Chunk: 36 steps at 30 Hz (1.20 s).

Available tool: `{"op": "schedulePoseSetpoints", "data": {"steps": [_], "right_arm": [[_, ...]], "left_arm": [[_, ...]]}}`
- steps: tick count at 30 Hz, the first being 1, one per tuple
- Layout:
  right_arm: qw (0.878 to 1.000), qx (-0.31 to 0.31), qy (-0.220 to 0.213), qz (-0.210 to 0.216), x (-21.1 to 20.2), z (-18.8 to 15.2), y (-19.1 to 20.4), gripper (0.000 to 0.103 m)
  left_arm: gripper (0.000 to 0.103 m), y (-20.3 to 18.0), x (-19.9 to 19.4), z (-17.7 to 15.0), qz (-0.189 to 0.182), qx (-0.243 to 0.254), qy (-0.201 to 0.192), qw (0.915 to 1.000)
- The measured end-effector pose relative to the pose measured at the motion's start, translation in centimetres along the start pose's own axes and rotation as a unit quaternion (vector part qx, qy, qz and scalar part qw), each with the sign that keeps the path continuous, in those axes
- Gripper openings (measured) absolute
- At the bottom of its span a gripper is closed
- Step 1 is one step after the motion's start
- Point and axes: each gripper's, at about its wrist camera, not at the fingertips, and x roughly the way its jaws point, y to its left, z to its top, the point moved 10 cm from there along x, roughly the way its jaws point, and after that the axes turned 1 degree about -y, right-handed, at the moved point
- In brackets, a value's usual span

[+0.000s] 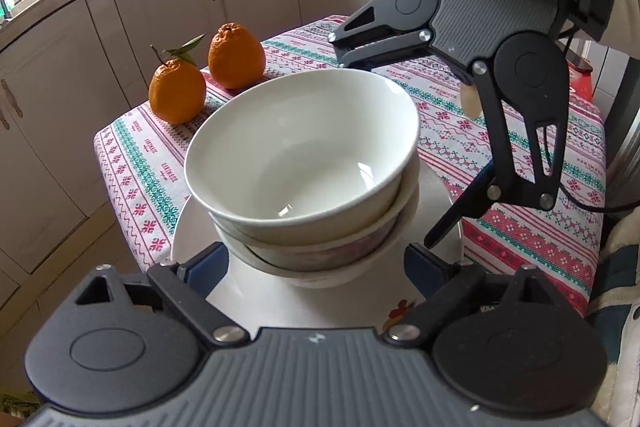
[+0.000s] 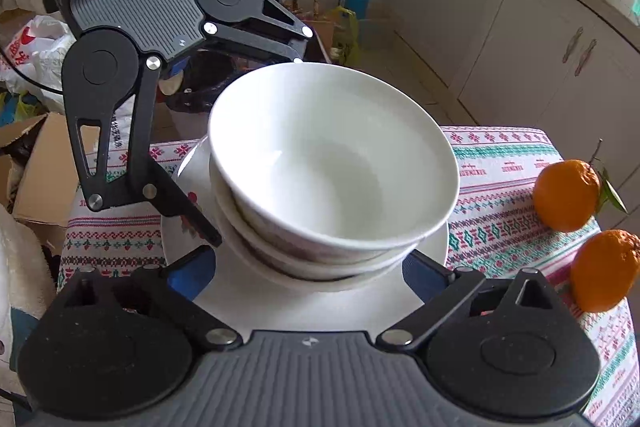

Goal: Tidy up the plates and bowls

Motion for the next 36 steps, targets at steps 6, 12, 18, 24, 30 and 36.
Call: {"op": "schedulePoseSetpoints", "data": {"steps": [6,12,18,24,30,36], "right_arm": [[0.997,0.041,-0.008,-0.063,-3.1,-1.1,0.7,0.103],[0.981,0.113,-0.035,-0.152,-7.7,-1.9,1.8,0.103],[0.942,0.185,-0.071,-0.270,-12.8,-3.3,2.7,0.103],[0.881,0.318,-0.090,-0.339,-15.6,-6.6,3.9,0.103],[0.848,0.374,-0.103,-0.361,-16.8,-8.6,5.8,0.103],[0.845,0.364,-0.104,-0.377,-17.3,-8.3,6.9,0.103]], "left_arm": [[0.102,-1.1,-3.3,0.2,0.048,-0.042,-0.044,0.9970],[0.102,-3.1,-8.4,1.9,0.134,-0.084,-0.140,0.9774],[0.102,-4.9,-11.4,3.1,0.226,-0.130,-0.175,0.9495],[0.102,-7.3,-11.8,2.6,0.291,-0.221,-0.138,0.9204],[0.102,-9.1,-13.1,1.6,0.354,-0.269,-0.123,0.8873],[0.102,-10.2,-13.4,1.4,0.351,-0.282,-0.127,0.8841]]}}
